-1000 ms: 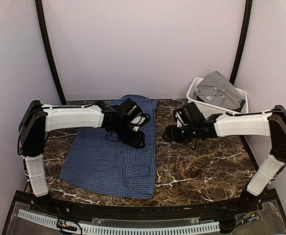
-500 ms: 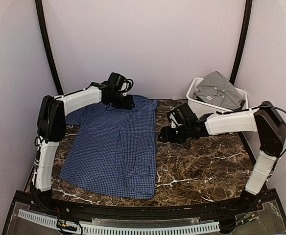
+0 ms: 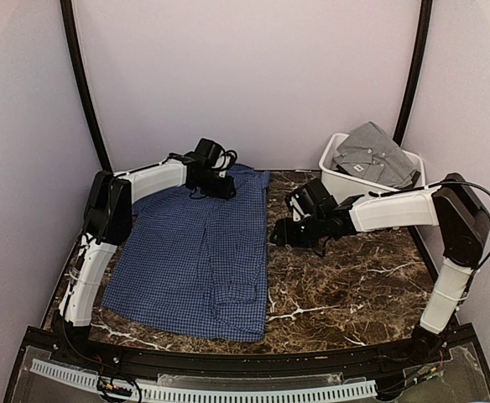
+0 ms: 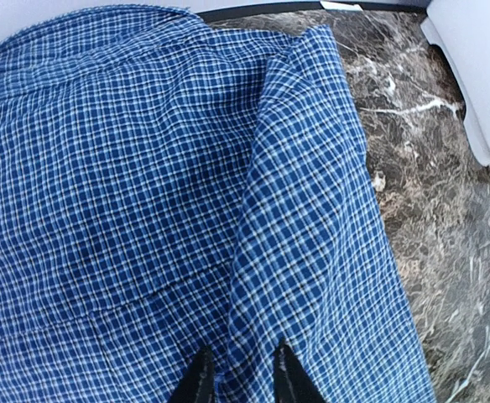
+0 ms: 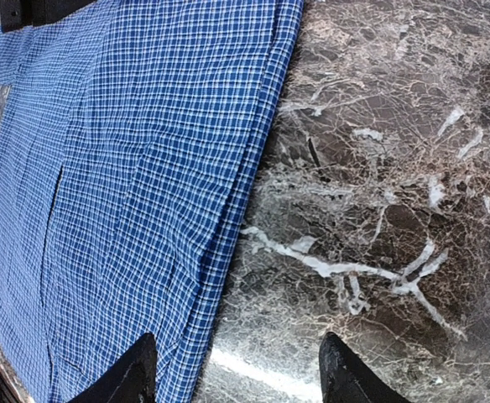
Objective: Fold and stack the long sleeve shirts
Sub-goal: Adjust the sleeve of the 1/3-folded shirt, then move the 1/3-folded shirt to the center of the board, then adjust the sleeve of the 1/3-folded shirt.
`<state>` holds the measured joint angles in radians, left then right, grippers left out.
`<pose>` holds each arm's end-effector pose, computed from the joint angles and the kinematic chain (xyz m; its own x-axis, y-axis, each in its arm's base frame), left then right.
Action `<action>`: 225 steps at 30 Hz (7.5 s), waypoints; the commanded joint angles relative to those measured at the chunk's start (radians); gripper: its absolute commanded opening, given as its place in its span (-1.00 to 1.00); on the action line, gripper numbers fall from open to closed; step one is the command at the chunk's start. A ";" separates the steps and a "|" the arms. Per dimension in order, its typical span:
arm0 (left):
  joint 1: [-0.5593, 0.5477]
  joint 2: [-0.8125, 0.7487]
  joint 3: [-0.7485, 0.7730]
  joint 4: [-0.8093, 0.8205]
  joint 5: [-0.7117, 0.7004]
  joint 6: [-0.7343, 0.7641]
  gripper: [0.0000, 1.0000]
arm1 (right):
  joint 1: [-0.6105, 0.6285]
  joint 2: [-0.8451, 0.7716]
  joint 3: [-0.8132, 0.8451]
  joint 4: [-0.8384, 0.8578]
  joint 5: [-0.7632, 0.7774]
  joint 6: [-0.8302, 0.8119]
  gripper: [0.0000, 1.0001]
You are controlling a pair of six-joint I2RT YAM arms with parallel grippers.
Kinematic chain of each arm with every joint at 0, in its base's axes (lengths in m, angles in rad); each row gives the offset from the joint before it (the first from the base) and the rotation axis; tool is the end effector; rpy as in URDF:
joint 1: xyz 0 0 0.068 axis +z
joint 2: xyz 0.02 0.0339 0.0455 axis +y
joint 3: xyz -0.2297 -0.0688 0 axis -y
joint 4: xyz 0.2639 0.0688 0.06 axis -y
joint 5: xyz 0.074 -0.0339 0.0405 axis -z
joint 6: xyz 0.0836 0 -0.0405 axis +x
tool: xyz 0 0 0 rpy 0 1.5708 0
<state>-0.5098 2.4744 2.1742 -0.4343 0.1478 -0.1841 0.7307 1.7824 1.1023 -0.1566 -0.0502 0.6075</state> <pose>0.5060 -0.2970 0.1299 -0.6809 0.1733 -0.7116 0.4612 0.8562 -0.2329 0.3075 0.2812 0.1018 -0.8487 0.0049 -0.5288 -0.2522 0.8751 0.4130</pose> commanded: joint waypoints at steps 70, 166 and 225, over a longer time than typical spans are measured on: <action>0.028 -0.092 -0.135 0.104 -0.137 -0.079 -1.00 | -0.013 0.060 0.003 0.051 0.013 0.003 0.26; -0.619 -0.425 -0.646 -0.271 -0.186 -0.144 -1.00 | -0.145 0.250 0.347 0.014 0.000 -0.089 0.04; -0.585 -0.654 -0.936 -0.233 0.087 -0.080 -1.00 | -0.249 0.525 0.721 -0.048 0.119 -0.062 -0.94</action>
<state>-1.1011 1.8664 1.2537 -0.6453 0.2138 -0.2802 0.4946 2.3600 1.7760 -0.1707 0.0216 0.5747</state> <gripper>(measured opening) 0.007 0.002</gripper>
